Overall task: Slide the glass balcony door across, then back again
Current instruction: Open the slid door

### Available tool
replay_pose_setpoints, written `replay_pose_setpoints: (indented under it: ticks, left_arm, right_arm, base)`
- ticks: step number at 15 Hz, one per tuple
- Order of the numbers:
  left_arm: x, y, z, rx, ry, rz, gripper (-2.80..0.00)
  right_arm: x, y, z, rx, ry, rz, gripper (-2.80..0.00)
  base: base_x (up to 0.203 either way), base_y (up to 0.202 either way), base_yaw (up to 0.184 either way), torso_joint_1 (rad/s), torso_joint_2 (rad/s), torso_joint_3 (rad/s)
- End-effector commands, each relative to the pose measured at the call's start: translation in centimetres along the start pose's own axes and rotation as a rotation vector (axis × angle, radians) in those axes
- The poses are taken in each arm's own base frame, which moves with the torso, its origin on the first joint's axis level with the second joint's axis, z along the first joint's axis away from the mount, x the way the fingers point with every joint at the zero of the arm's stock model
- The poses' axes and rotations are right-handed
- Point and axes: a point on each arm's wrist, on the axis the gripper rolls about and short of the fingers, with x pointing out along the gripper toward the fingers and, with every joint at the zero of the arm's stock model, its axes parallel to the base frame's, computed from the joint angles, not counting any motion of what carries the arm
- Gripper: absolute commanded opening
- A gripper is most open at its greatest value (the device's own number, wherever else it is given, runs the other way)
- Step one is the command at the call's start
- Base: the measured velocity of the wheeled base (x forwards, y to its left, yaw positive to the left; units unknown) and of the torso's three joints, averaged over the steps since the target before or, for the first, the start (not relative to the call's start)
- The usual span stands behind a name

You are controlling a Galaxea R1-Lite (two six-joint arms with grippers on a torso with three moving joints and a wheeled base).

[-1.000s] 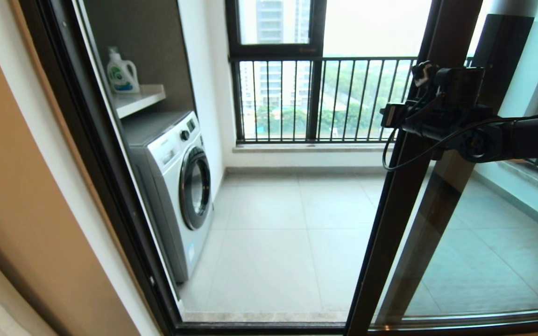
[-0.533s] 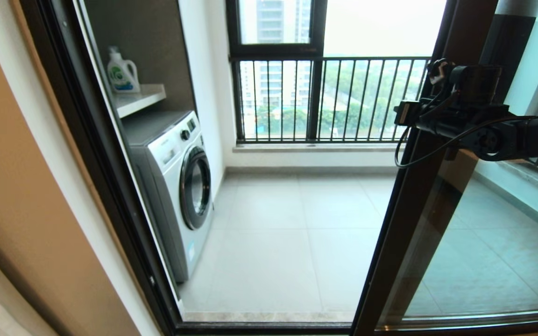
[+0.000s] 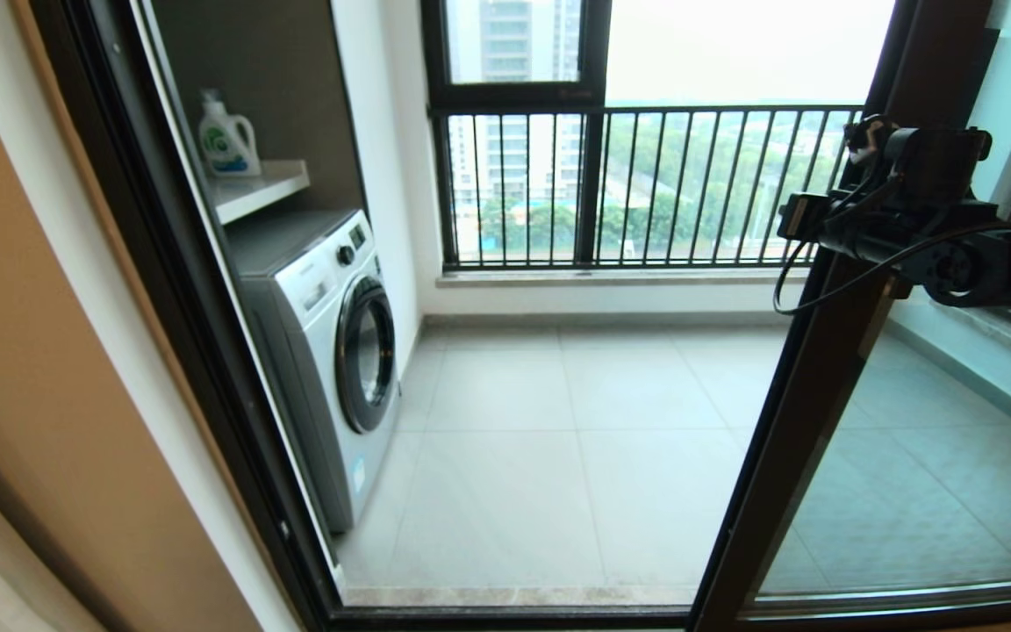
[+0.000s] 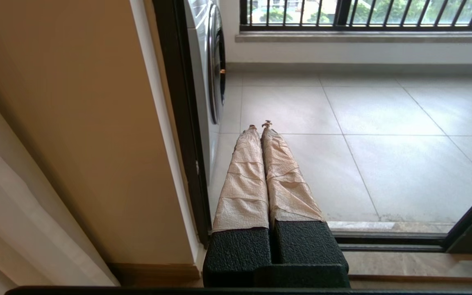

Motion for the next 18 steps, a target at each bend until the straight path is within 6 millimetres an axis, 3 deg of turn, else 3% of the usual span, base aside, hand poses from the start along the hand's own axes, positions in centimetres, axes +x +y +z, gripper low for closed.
replay_pose_setpoints:
  ticks: [1,8,18]
  left_arm:
    - [0.0,0.0,0.0,0.0,0.001,0.001,-2.8]
    - [0.0,0.0,0.0,0.0,0.001,-0.001,-2.8]
    - [0.0,0.0,0.0,0.0,0.001,0.001,-2.8]
  right_arm:
    - [-0.4,1.0,0.1,-0.002,0.003,0.025,-2.8]
    - [-2.8,0.9,0.8,-0.001,0.011,0.006,-2.8]
    - [-4.4,-4.5,2.8,-0.058,-0.036,-0.14,-2.8]
  base:
    - [0.0,0.0,0.0,0.0,0.0,0.0]
    - [0.0,0.0,0.0,0.0,0.0,0.0]
    - [0.0,0.0,0.0,0.0,0.0,0.0]
